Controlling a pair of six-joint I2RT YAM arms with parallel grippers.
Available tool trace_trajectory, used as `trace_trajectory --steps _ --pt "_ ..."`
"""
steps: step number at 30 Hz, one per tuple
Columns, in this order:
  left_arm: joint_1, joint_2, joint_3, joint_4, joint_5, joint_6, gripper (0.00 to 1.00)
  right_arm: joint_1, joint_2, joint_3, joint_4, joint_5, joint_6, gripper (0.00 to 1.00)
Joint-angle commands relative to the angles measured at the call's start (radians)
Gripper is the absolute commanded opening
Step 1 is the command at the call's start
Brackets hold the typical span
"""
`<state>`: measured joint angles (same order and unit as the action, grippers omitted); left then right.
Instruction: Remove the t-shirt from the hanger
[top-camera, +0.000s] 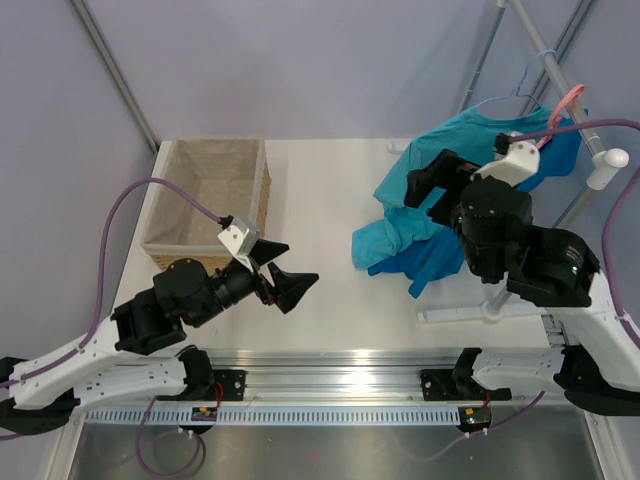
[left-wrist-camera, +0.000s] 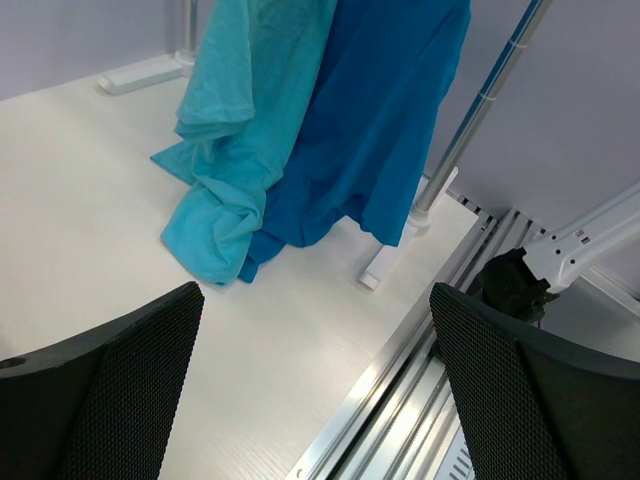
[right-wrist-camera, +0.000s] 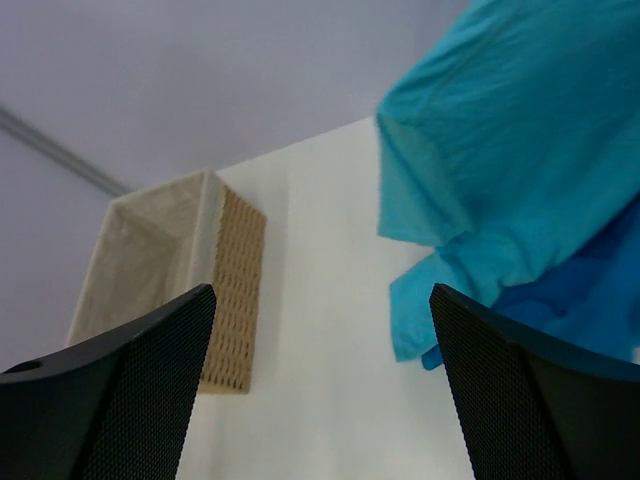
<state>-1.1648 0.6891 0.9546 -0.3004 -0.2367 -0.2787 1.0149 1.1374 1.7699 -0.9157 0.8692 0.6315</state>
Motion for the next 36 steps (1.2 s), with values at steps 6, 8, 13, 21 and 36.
trace_trajectory --steps 6,8,13,21,36 --pt "-0.004 -0.023 -0.054 0.003 0.042 -0.040 0.99 0.008 -0.168 -0.024 -0.300 0.543 0.221 0.95" --pt "-0.004 -0.025 -0.060 0.003 0.048 -0.040 0.99 0.008 -0.177 -0.017 -0.383 0.560 0.330 0.95" --pt "-0.004 -0.026 -0.082 0.003 0.060 -0.039 0.99 0.010 -0.209 -0.064 -0.437 0.553 0.373 0.92" --pt "-0.004 -0.045 -0.109 0.006 0.059 -0.048 0.99 -0.034 -0.124 -0.174 -0.382 0.602 0.405 0.92" --pt "-0.004 -0.068 -0.143 -0.002 0.073 -0.043 0.99 -0.274 0.033 -0.279 -0.163 0.539 0.370 0.86"
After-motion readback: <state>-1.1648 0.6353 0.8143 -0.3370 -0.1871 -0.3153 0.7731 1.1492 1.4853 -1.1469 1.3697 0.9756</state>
